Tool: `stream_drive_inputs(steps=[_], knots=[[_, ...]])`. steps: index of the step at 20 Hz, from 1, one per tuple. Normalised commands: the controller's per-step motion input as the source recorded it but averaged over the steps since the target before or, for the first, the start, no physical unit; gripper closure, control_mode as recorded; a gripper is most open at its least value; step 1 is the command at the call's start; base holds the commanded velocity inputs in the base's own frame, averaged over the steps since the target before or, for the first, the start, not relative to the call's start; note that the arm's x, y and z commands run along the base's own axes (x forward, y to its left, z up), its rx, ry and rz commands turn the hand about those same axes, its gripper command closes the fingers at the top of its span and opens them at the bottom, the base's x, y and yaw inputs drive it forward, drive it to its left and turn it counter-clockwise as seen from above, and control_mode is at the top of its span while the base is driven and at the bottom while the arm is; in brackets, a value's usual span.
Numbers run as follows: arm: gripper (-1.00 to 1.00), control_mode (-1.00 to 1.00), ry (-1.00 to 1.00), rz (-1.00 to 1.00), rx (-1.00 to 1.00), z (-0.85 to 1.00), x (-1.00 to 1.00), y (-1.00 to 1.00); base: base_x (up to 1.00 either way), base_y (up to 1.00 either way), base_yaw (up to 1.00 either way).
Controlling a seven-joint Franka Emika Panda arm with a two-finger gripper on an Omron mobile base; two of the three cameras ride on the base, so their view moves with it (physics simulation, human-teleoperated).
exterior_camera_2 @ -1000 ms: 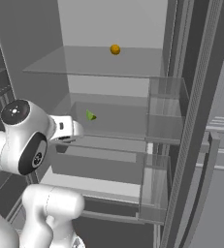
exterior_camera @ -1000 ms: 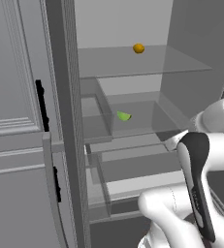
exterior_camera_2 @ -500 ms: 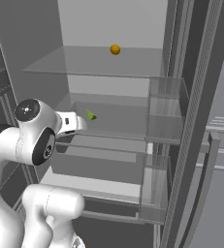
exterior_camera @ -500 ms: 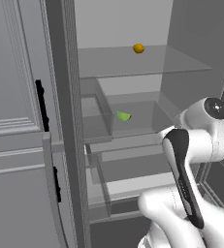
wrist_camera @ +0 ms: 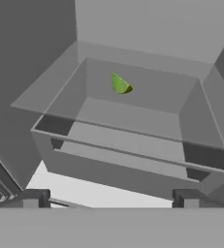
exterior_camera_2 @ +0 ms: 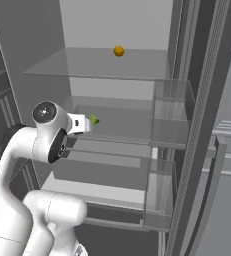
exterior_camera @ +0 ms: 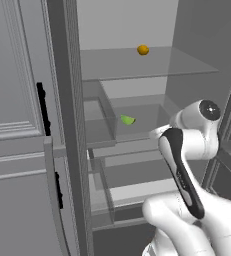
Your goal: Grab a lemon wedge from the fridge and one ice cube from the ice bowl, and put them in the glass of lemonade.
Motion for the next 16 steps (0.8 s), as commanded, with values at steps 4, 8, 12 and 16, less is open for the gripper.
stream_drive_inputs(steps=[4, 8, 12, 16], knots=[[-1.00, -1.00, 0.01, 0.00, 0.17, -0.03, 0.29, 0.01, 0.00, 0.00, 0.00], [-1.00, -1.00, 0.01, 0.03, 0.00, -0.15, 0.35, 0.17, 0.00, 0.00, 0.00], [-1.00, -1.00, 0.01, 0.06, -0.01, -0.20, 0.47, 0.13, 0.00, 0.00, 0.00], [-1.00, -1.00, 0.00, 0.08, 0.00, -0.09, 0.41, 0.00, 0.00, 0.00, 0.00]])
